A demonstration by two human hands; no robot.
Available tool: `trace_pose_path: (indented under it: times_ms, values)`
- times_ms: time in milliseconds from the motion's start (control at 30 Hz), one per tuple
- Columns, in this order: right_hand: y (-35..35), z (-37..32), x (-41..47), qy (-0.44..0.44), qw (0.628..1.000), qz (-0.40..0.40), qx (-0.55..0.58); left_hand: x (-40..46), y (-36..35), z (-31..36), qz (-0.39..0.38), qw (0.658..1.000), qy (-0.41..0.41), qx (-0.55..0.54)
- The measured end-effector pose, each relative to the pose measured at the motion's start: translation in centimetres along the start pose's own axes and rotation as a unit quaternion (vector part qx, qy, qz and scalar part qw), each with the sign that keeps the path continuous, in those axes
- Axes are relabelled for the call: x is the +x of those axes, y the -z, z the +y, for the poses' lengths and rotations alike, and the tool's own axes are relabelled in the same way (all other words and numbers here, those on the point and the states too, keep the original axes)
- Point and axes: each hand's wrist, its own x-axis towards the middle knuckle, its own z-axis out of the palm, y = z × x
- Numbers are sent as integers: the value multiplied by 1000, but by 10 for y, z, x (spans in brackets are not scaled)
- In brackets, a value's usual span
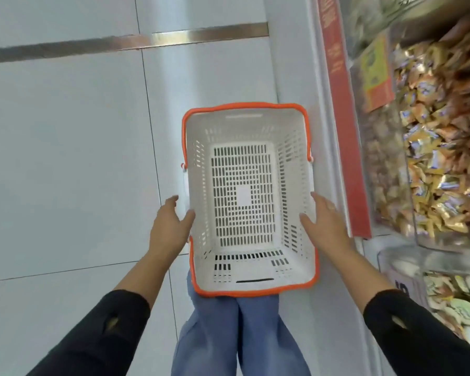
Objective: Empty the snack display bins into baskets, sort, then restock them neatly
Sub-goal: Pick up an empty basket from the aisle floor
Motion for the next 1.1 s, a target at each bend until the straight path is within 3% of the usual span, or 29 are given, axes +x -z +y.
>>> trace_pose_path:
  times_ms: [133, 333, 567, 700, 833, 1100]
  values:
    - [-33, 15, 50, 0, 998, 44, 54, 61, -45, -8, -19, 999, -4, -46]
    - [-64, 8, 68, -109, 972, 139, 157, 85, -61, -32, 10, 999, 30, -38]
    - [-67, -3, 73, -99, 983, 71, 137, 91, -31, -48, 2, 998, 57, -33]
    - [-74, -6, 80, -132, 970, 46, 199, 95, -33, -51, -16, 989, 107, -103]
    - [-71, -11, 82, -143, 954, 53, 259, 89, -27, -46, 25, 972, 139, -190]
    - [32, -94, 28, -109, 946, 64, 298, 14, 95, 34, 72, 952, 125, -271]
